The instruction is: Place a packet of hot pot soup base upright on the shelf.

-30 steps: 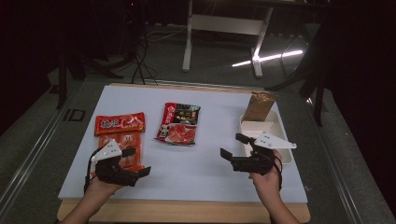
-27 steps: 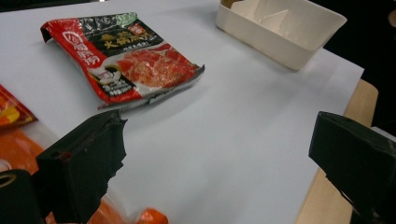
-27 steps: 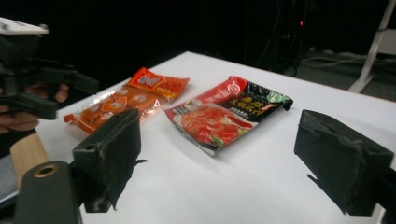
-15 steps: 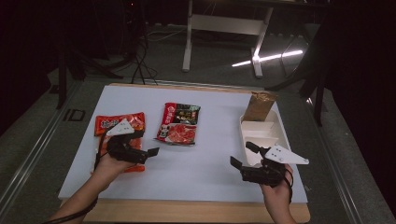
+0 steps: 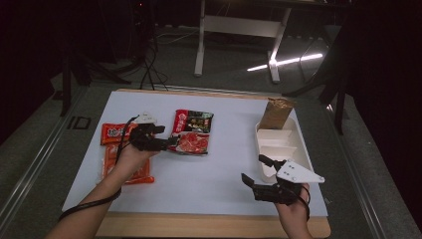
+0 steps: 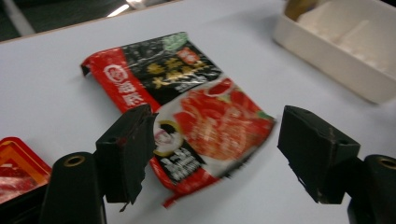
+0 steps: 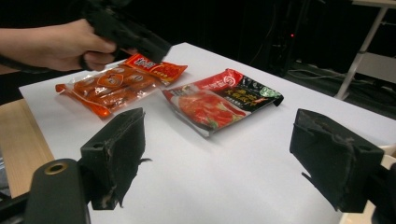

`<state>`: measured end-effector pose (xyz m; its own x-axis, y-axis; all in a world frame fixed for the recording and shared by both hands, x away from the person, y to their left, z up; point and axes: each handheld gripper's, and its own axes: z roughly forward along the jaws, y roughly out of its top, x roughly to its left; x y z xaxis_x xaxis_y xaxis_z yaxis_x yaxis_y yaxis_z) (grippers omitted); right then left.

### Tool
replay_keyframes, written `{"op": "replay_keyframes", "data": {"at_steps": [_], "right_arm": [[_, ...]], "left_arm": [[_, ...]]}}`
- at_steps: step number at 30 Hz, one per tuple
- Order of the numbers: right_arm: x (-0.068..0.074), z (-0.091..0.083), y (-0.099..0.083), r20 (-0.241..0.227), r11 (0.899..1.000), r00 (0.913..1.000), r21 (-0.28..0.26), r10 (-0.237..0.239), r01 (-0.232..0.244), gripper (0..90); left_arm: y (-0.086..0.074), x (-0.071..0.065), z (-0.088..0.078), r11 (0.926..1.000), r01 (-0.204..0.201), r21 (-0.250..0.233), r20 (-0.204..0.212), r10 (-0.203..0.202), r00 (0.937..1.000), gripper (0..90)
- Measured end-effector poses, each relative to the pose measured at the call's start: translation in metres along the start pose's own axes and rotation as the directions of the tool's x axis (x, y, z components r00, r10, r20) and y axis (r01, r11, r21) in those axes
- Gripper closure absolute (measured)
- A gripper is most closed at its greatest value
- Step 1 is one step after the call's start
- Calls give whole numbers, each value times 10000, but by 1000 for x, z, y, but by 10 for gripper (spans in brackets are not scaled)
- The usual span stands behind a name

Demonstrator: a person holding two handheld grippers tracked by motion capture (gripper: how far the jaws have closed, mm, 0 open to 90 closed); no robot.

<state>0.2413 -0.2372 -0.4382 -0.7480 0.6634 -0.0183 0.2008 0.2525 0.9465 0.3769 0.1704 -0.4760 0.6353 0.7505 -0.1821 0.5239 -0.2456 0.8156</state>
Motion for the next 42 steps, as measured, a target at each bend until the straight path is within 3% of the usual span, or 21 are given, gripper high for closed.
{"op": "replay_keyframes", "data": {"at_steps": [1, 3, 6, 10, 12, 23, 28, 34, 35, 39, 42], "right_arm": [[-1, 0, -1, -56, 10000, 10000, 14, 16, -16, 182], [-1, 1, -2, 6, 10000, 10000, 73, -44, 44, 182], [-2, 1, -3, -47, 10000, 10000, 88, 32, -31, 182], [-1, 1, -4, -64, 9999, 10000, 140, -22, 23, 182], [-1, 2, -5, -98, 9998, 9999, 164, -73, 75, 182], [-2, 5, -8, -254, 9995, 9997, 331, -13, 22, 181], [-3, 5, -8, -285, 9994, 9996, 349, 15, -5, 182], [-5, 6, -10, -284, 9991, 9996, 424, 45, -33, 182], [-5, 6, -10, -298, 9991, 9995, 427, 82, -69, 182], [-4, 6, -10, -318, 9990, 9994, 431, 96, -82, 182], [-4, 7, -10, -352, 9990, 9993, 439, 142, -127, 181]], "left_arm": [[2, 5, 9, 9997, 245, -79, -367, -248, 9990, 393], [3, 9, 16, 9988, 489, -31, -451, -489, 9978, 404], [5, 14, 29, 9985, 438, 322, -781, -411, 9961, 410], [8, 25, 46, 9940, 789, 758, -1251, -690, 9897, 424], [9, 31, 52, 9918, 1028, 754, -1250, -929, 9878, 427], [13, 49, 88, 9798, 1315, 1509, -1733, -1048, 9793, 426], [11, 57, 98, 9726, 1646, 1640, -1808, -1344, 9743, 440], [10, 57, 106, 9719, 1580, 1746, -1864, -1249, 9745, 473], [9, 57, 107, 9698, 1751, 1698, -1769, -1448, 9735, 495], [11, 54, 109, 9666, 1567, 2030, -1602, -1251, 9791, 618], [14, 53, 113, 9486, 2081, 2382, -1593, -1733, 9719, 676]]}}
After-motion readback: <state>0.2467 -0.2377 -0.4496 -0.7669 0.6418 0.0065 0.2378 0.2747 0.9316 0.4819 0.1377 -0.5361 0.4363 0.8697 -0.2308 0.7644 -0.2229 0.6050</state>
